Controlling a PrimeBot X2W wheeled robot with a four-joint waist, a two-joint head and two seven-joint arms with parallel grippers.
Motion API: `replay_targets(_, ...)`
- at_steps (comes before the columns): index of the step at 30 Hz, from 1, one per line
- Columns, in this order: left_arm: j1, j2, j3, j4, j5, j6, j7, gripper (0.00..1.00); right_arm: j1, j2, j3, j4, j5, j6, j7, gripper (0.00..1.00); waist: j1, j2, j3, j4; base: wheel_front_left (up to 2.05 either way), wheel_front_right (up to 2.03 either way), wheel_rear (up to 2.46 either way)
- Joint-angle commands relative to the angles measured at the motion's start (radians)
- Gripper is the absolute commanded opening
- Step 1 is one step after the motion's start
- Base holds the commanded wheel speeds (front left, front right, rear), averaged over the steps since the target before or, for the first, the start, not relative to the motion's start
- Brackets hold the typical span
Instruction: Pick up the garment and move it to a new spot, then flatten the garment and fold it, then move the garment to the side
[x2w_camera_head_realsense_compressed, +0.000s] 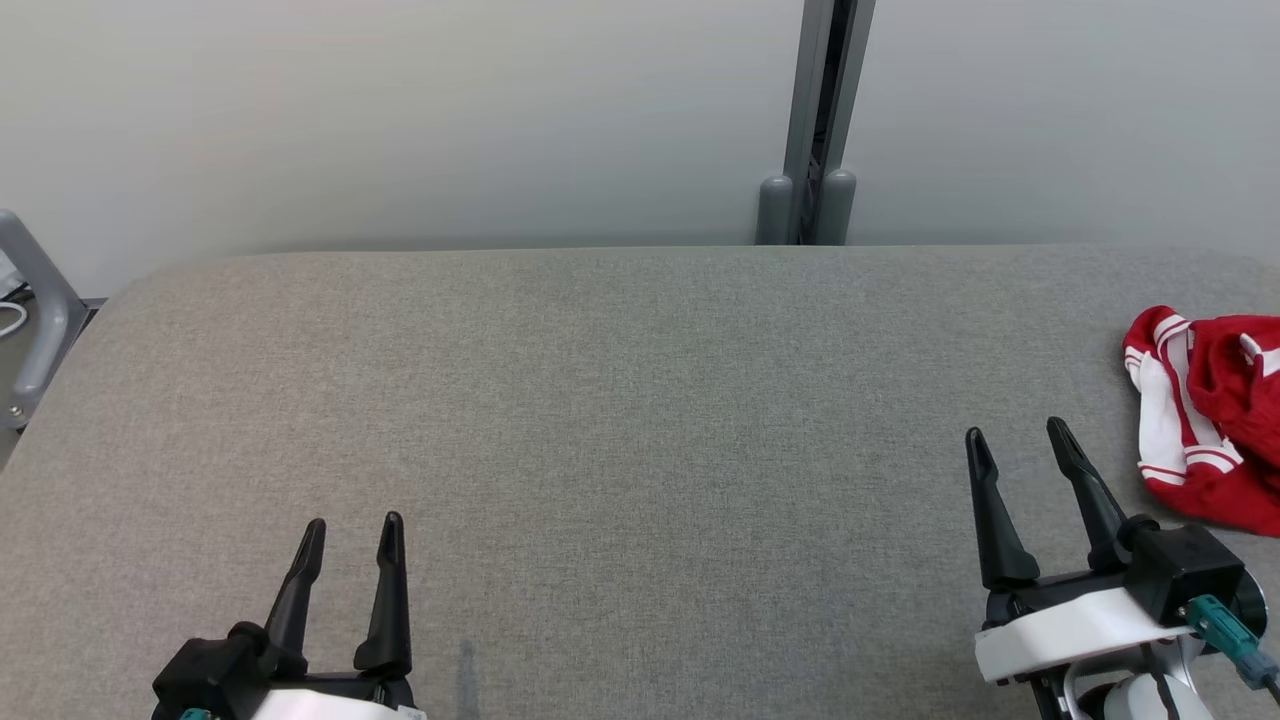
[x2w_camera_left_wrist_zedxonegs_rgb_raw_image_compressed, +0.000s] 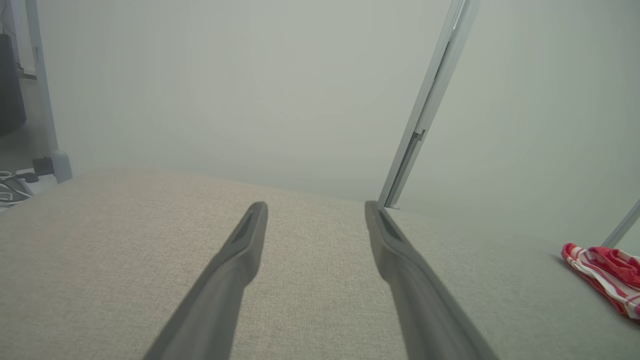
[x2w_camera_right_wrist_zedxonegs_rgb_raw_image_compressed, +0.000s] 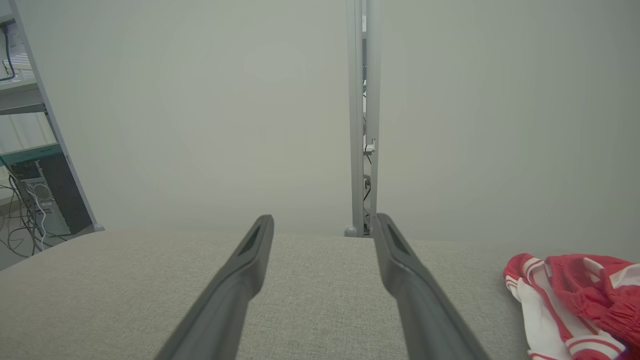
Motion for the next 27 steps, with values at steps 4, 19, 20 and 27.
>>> replay_targets(4,-0.009,0.004,0.003,0.002,-0.025,-0.015,-0.003,1.00,-0.008,0.000,-0.001,-0.008,-0.009,0.000,0.000,1.00,0.0000,0.0000,0.011,0.001,0.00,0.00,0.00)
replay_targets(19,-0.034,-0.004,-0.009,0.068,-0.187,-0.022,0.038,0.00,0.018,0.005,-0.053,0.041,0.180,0.000,0.060,0.00,0.0000,0.0000,0.011,-0.003,0.00,0.00,0.00)
replay_targets(20,-0.040,-0.004,-0.009,0.073,-0.204,-0.024,0.041,0.00,0.017,0.005,-0.059,0.041,0.198,0.000,0.066,0.00,0.0000,0.0000,0.011,-0.004,0.00,0.00,0.00)
replay_targets(27,-0.078,-0.004,-0.013,0.103,-0.314,-0.031,0.065,0.00,0.012,0.005,-0.095,0.045,0.320,0.000,0.106,0.00,0.0000,0.0000,0.010,-0.007,0.00,0.00,0.00)
